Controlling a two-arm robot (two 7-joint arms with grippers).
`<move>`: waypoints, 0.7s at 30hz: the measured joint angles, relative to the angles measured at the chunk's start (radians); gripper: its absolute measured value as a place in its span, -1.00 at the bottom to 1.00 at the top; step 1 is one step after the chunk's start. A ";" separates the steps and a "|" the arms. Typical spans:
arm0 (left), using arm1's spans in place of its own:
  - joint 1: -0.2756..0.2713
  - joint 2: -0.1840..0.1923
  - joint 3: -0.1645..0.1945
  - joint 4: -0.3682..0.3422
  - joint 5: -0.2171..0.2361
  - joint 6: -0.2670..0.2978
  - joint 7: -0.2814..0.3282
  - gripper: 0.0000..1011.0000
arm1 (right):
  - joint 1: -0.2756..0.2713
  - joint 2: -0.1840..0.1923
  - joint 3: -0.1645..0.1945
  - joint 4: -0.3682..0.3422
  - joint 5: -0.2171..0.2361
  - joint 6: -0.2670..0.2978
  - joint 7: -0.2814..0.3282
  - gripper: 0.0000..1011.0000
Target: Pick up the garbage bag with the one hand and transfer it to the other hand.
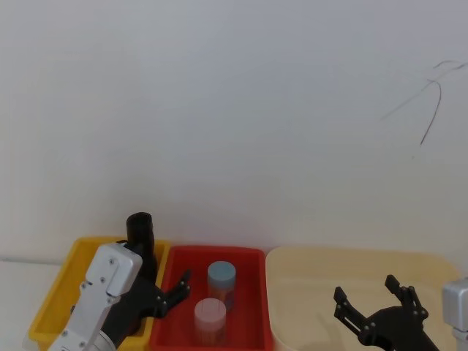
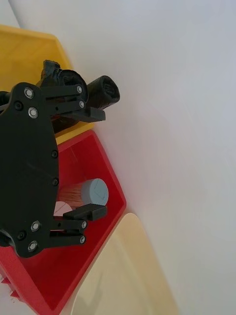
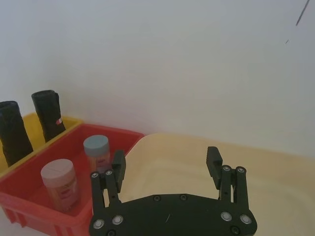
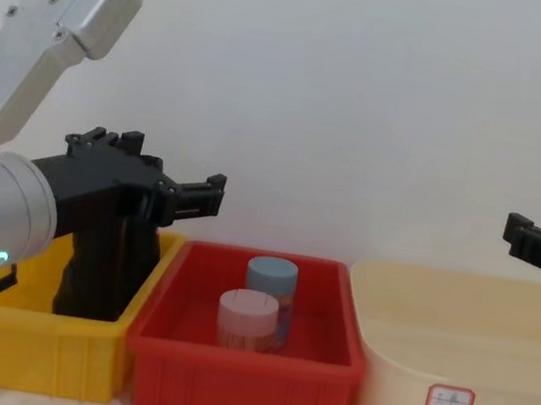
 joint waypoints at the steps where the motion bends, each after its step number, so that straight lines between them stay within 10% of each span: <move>1: 0.000 0.000 0.000 0.000 0.000 0.000 0.000 0.98 | 0.000 0.000 0.000 0.000 0.000 0.000 0.000 0.98; 21: 0.000 0.000 0.000 0.000 0.000 0.000 0.000 0.98 | 0.000 0.000 0.000 0.000 0.000 0.000 0.000 0.98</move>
